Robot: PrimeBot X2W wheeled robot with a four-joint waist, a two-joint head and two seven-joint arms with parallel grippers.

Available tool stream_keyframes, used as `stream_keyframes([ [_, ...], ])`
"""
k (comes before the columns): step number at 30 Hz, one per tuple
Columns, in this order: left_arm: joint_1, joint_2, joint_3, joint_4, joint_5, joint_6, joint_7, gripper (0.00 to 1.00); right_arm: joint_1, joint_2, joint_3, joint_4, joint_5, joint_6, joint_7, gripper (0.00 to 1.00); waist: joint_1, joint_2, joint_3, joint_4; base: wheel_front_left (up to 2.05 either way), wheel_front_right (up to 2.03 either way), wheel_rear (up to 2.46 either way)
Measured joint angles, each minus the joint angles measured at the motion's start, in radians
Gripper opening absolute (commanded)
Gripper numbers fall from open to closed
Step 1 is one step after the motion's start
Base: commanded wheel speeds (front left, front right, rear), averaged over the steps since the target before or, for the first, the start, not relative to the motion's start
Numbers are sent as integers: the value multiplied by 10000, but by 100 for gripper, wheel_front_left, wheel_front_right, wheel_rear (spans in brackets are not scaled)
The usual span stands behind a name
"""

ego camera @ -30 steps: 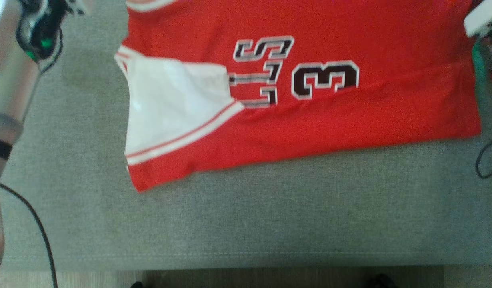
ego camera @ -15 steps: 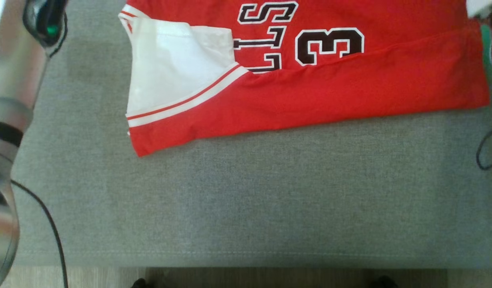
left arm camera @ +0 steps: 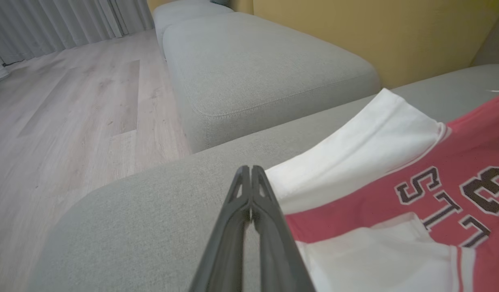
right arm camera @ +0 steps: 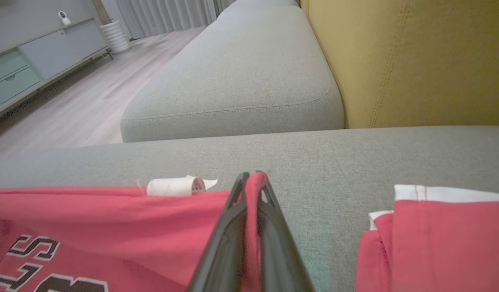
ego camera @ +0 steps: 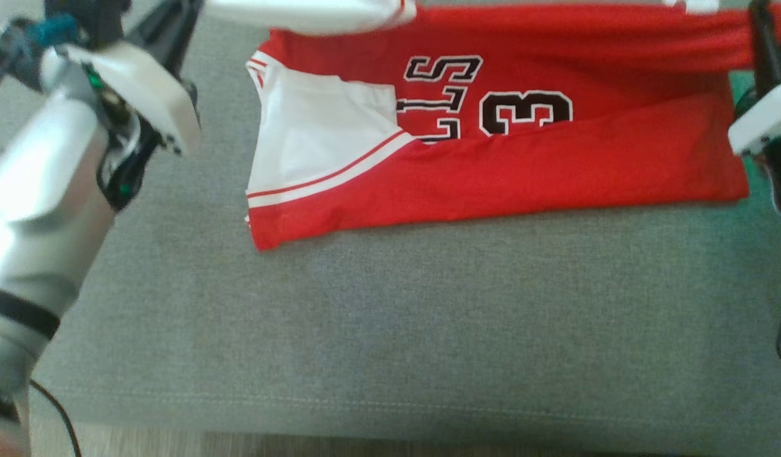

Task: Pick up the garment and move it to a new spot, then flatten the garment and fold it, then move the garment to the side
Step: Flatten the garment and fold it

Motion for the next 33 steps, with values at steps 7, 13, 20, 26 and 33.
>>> stream_keyframes([
  [7, 1338, 535, -499, -1570, -102, 171, 543, 0, 1286, -518, 391, -548, 512, 0, 662, 0, 0, 0, -679, 207, 0, 0, 0],
  [13, 2542, 1118, -918, -2972, -121, 625, 1181, 0, 2151, -913, 560, -830, 679, 0, 1047, 0, 0, 0, -1018, 331, 0, 0, 0],
  [20, 3528, 1515, -1423, -3856, -201, 1001, 1774, 0, 2607, -1060, 869, -1081, 846, 0, 1651, 0, 0, 0, -1193, 231, 0, 0, 0],
  [26, 3855, 1534, -1511, -3919, -203, 1296, 1868, 4, 2911, -1118, 1277, -1486, 1110, 0, 2303, 74, 0, 0, -1273, 28, 0, 0, 0],
  [33, 4230, 1444, -1442, -3674, -445, 1607, 1532, 100, 2989, -1099, 1101, -1549, 970, 0, 1833, 100, 0, 0, -1440, -70, 0, 0, 0],
])
